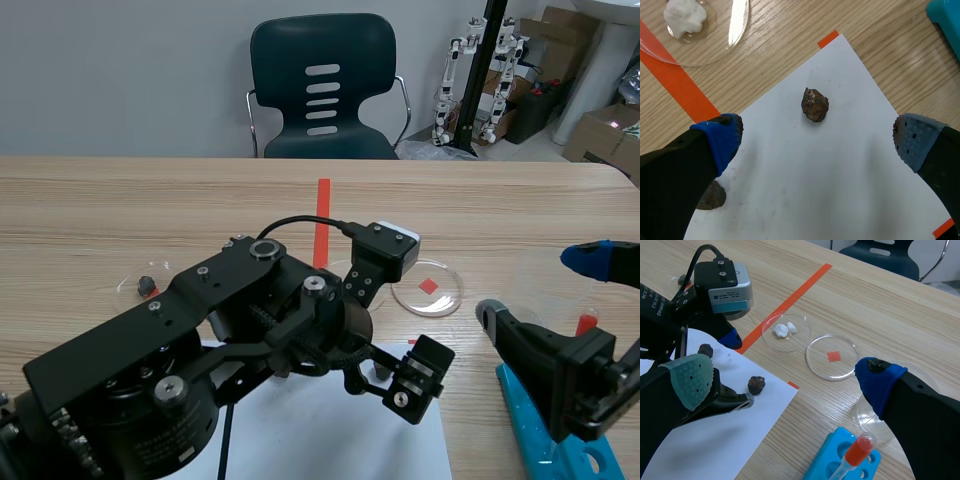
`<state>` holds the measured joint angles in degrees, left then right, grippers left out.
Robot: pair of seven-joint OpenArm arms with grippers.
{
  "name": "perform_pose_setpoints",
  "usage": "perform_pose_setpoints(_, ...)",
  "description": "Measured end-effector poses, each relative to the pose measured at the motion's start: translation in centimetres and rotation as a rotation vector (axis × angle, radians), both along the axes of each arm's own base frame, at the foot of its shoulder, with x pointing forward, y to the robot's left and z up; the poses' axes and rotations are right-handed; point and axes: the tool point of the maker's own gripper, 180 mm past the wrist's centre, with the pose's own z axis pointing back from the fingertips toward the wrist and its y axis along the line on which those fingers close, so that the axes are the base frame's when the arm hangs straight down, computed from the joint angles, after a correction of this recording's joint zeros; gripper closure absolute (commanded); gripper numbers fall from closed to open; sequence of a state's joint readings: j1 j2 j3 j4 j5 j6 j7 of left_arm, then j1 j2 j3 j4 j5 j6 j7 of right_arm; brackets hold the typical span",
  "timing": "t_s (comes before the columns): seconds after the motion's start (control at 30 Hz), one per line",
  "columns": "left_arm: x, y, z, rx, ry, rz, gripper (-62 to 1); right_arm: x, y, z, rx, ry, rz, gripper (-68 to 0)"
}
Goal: Return to the home posture
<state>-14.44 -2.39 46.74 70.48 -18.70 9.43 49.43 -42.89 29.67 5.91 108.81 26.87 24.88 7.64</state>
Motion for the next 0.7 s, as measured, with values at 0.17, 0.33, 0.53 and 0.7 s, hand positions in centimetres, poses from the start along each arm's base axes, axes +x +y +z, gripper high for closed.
perform_pose_setpoints(0.17, 0.2, 0.8, -0.3, 0.013, -0.009, 0.004, -62.3, 0.0, 0.0, 0.0, 0.0, 0.0, 0.0, -59.1)
perform_pose_setpoints(0.33, 0.7, 2.2, -0.7, 0.033, -0.033, 0.013, -62.3, 0.0, 0.0, 0.0, 0.0, 0.0, 0.0, -59.1)
perform_pose_setpoints(0.53, 0.8, 1.9, 1.1, -0.037, -0.103, 0.019, -62.3, 0.0, 0.0, 0.0, 0.0, 0.0, 0.0, -59.1)
perform_pose_setpoints(0.7, 0.3, 1.5, 3.0, -0.096, -0.158, 0.01, -62.3, 0.0, 0.0, 0.0, 0.0, 0.0, 0.0, -59.1)
